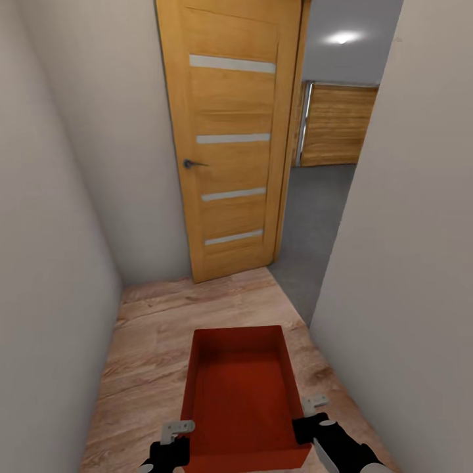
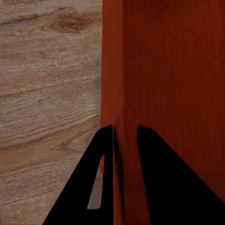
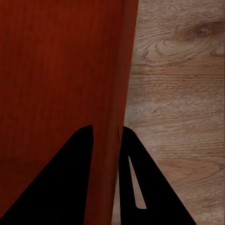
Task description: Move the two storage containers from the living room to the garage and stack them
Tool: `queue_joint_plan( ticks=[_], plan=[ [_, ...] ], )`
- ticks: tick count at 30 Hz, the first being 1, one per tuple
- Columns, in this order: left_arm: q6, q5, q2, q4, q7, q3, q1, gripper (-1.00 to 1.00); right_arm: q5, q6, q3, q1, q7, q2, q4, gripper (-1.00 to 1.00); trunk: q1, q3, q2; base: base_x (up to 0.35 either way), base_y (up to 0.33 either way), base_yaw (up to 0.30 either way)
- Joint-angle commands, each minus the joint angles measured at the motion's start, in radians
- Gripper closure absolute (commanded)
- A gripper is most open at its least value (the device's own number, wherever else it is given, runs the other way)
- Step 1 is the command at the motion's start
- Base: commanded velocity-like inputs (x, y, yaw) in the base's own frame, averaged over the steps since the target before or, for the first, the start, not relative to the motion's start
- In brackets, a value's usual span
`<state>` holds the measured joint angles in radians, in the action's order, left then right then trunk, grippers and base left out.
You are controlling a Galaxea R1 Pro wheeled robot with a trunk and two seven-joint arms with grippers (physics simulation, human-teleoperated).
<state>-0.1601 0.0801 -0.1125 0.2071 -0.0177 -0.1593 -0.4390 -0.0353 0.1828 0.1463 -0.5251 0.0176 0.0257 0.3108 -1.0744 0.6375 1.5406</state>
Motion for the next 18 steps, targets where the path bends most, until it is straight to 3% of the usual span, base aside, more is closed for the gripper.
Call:
queue_joint_plan(
  ticks=[1, 8, 18],
  plan=[
    [-0.004, 0.012, 0.017, -0.005, -0.002, 0.001, -0.001, 1.00, -0.014, -0.066, 0.041, 0.000, -0.045, -0.010, 0.004, 1.00, 0.000, 0.001, 0.000, 0.299, 0.143, -0.059],
    [-0.004, 0.012, 0.017, -0.005, -0.002, 0.001, -0.001, 1.00, -0.014, -0.066, 0.041, 0.000, -0.045, -0.010, 0.003, 1.00, 0.000, 0.001, 0.000, 0.298, 0.143, -0.127],
    [-0.004, 0.012, 0.017, -0.005, -0.002, 0.001, -0.001, 1.00, -0.014, -0.066, 0.041, 0.000, -0.045, -0.010, 0.003, 1.00, 0.000, 0.001, 0.000, 0.298, 0.108, -0.042]
  ],
)
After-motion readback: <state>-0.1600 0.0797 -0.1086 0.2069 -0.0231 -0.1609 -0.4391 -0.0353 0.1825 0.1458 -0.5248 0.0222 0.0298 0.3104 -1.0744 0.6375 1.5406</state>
